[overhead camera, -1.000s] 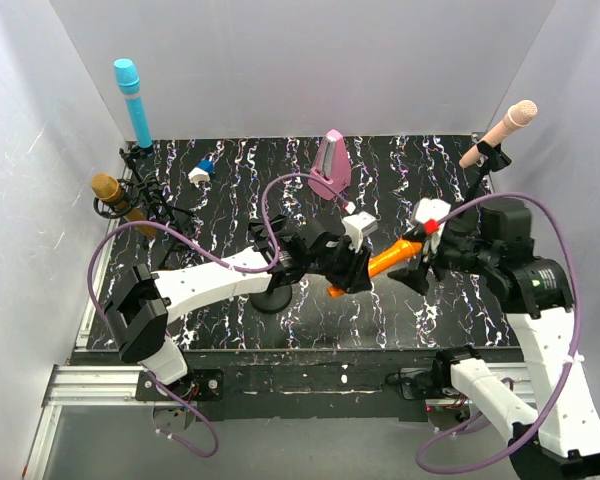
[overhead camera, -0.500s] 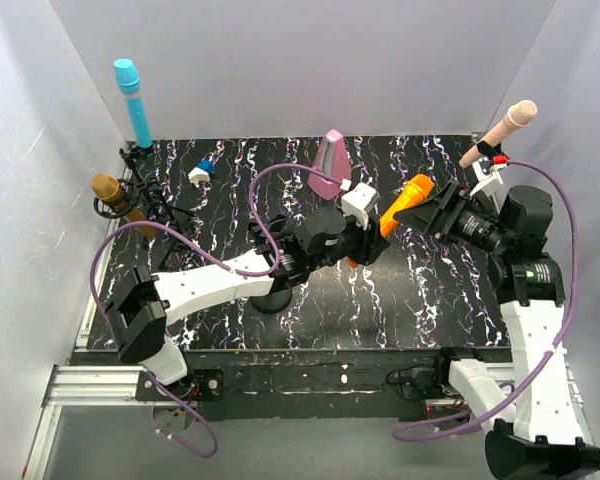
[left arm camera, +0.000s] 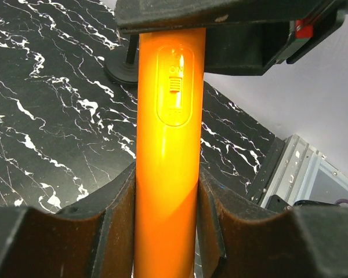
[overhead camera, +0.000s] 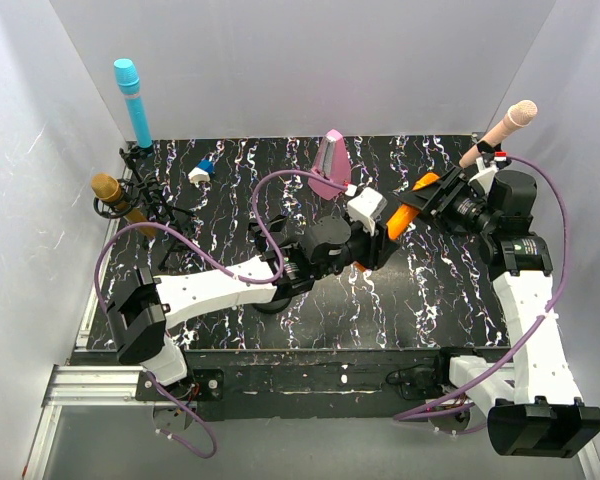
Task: Attach the microphones to the stand
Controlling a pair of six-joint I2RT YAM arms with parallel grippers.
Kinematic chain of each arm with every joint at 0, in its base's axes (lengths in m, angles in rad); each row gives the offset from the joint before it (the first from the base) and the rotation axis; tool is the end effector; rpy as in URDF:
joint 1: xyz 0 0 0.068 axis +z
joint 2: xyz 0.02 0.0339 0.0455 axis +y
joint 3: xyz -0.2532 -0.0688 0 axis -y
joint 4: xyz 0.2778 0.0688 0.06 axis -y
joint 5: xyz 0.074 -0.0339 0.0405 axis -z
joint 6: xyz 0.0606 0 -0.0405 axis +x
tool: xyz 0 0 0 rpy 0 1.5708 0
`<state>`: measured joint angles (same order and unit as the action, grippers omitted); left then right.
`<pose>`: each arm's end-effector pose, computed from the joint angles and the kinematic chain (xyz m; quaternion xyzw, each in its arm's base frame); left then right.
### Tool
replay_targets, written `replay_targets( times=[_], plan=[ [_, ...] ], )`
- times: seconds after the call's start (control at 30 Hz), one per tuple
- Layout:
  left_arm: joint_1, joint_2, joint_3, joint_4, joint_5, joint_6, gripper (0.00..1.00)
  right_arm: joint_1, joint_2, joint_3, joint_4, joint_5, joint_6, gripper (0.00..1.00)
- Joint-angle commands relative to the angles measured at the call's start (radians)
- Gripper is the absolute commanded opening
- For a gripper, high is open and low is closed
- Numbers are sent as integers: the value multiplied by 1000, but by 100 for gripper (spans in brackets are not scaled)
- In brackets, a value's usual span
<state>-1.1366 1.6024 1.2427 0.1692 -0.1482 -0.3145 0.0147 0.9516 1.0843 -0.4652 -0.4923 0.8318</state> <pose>0.1935 -0.3960 0.2996 0.2641 0.7238 -0.3786 0.5129 0.2604 0.0325 0.3743 0.1840 0.7810 0.4121 0.4317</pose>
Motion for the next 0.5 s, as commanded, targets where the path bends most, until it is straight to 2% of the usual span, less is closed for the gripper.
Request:
replay_targets(
  times=[0.0, 0.07, 0.13, 0.17, 0.2, 0.23, 0.33, 0.47],
  plan=[
    [-6, -29, 3, 49, -25, 6, 0, 8, 7, 17, 98, -21, 44, 54],
    [-6, -33, -3, 50, -27, 5, 0, 8, 13, 9, 128, -54, 43, 42],
    [-6, -33, -6, 47, -27, -1, 0, 8, 15, 0, 155, -87, 36, 17],
    [-6, -33, -6, 43, -27, -3, 0, 8, 15, -3, 166, -100, 33, 8],
    [-6, -36, -6, 38, -25, -5, 0, 8, 13, -4, 174, -107, 29, 1],
    [-6, -39, -8, 32, -18, -8, 1, 7, 12, -6, 177, -112, 21, 1],
    [-6, -67, -9, 0, 12, -12, 46, 7, 15, 6, 178, -117, -25, 1],
    [-6, -148, -8, -101, 111, 28, 83, 7, 24, 45, 184, -141, -135, 1]
  ],
)
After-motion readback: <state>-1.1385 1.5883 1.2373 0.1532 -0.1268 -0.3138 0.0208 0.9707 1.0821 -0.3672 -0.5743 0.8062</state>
